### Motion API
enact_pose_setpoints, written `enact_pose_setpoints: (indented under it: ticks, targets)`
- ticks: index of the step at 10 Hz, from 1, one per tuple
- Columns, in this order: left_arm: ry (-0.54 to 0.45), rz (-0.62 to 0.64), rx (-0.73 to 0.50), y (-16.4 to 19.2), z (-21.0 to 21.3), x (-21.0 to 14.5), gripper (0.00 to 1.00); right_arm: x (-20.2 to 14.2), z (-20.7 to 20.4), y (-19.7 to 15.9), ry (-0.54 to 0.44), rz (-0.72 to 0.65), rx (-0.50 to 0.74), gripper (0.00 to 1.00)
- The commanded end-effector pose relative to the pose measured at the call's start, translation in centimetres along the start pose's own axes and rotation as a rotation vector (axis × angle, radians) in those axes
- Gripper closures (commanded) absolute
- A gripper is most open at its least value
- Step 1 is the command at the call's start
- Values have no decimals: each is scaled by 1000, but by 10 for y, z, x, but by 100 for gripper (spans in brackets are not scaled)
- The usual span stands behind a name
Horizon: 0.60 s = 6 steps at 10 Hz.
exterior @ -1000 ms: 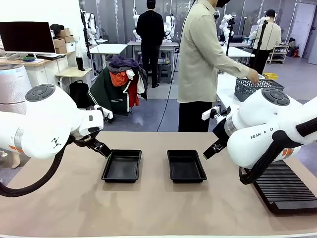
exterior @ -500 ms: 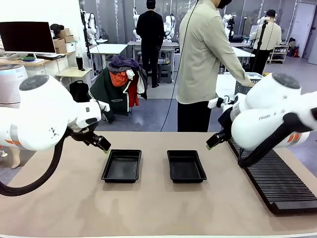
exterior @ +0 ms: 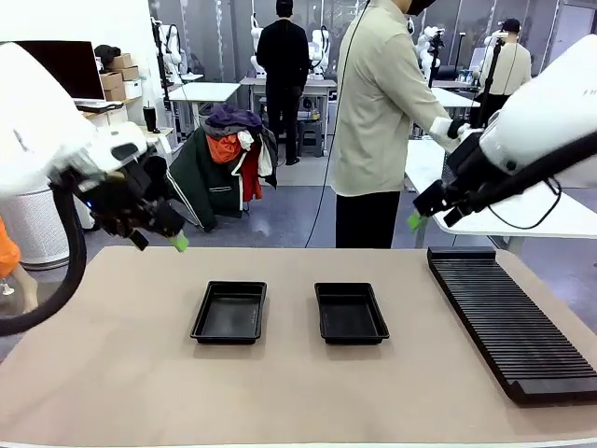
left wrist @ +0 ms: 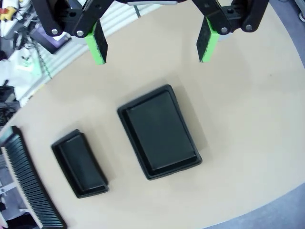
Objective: Inspect and transfer BCBs to ESD trays.
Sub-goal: Pick up the Blank PCB from the PCB Rack and place it in the left ESD tray.
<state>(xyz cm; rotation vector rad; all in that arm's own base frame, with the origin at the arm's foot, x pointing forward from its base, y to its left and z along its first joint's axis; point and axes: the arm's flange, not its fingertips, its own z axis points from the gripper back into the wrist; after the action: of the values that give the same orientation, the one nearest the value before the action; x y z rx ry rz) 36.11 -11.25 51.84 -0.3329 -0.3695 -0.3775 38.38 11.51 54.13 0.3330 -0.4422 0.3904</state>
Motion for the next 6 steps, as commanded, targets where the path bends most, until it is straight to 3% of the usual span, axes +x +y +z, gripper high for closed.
enact_pose_setpoints:
  ticks: [1,6]
  targets:
    - [23,87,-64,3,28,10,0,16,22,-15,53,-155,82,0]
    - [68,156,-108,12,98,36,0,31,88,-49,213,-418,200,0]
